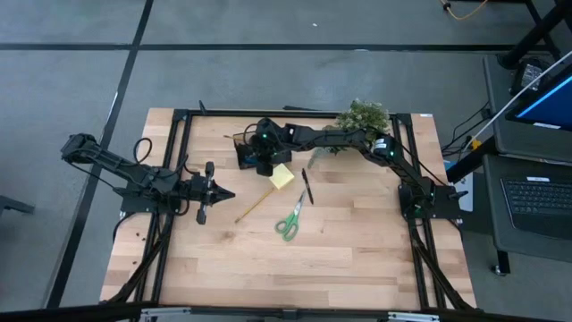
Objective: Pick and place office supplies into organizer
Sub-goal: Put the yellow sticky notes into the black desk organizer
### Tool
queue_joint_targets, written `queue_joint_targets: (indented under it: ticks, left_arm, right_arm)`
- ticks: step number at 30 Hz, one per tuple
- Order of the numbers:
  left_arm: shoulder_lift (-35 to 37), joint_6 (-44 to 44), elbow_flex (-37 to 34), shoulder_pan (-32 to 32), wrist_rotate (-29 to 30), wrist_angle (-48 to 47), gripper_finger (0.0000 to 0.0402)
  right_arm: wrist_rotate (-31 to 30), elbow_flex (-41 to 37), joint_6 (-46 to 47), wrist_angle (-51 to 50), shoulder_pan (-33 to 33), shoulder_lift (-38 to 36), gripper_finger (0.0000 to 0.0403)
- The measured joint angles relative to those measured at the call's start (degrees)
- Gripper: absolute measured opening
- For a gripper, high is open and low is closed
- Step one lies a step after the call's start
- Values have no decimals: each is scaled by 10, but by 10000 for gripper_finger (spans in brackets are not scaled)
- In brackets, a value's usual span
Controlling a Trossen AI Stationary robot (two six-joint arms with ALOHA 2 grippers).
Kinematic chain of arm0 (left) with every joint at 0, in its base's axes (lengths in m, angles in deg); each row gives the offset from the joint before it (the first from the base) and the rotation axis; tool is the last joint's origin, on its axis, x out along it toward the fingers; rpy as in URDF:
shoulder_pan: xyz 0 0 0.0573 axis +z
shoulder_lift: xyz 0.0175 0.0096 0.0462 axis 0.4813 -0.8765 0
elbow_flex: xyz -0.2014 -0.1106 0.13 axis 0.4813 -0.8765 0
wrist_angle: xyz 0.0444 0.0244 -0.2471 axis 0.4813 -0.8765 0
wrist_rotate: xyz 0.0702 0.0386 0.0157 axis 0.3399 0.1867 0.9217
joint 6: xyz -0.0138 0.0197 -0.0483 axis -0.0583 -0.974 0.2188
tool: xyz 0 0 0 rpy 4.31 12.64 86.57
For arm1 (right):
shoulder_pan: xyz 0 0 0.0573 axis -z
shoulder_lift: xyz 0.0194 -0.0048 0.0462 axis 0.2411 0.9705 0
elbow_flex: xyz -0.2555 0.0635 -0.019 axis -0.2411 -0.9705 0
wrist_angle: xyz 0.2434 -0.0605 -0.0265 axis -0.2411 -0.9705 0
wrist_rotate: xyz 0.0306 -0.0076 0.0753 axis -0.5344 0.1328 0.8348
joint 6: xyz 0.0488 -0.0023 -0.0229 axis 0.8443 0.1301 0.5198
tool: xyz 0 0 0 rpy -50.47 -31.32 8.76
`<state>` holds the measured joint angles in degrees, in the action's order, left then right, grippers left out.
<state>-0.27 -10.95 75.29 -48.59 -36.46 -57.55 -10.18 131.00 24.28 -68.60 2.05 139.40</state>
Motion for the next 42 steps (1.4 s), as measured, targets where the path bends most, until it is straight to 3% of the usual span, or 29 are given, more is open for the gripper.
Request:
queue_joint_targets:
  ticks: [5,13,17,22,28,35,42]
  left_arm:
    - [0,7,0,0,0,0,2]
    - [0,12,0,0,-28,1,2]
    - [0,25,0,0,-28,3,2]
    - [0,25,0,0,-27,6,2]
    - [0,25,0,0,-26,6,2]
    - [0,28,0,-22,-24,5,2]
    - [0,28,0,-77,-8,4,2]
  right_arm:
    - [0,29,-1,-44,-12,-7,89]
    - [-32,158,-17,-268,-42,-9,11]
    - [-71,218,-18,-382,-61,-9,7]
    - [-76,277,-4,-544,-80,-9,4]
    - [-76,275,9,-643,-98,-12,2]
    - [-76,274,49,-668,-111,-13,2]
    - [-75,199,79,-599,-142,-14,1]
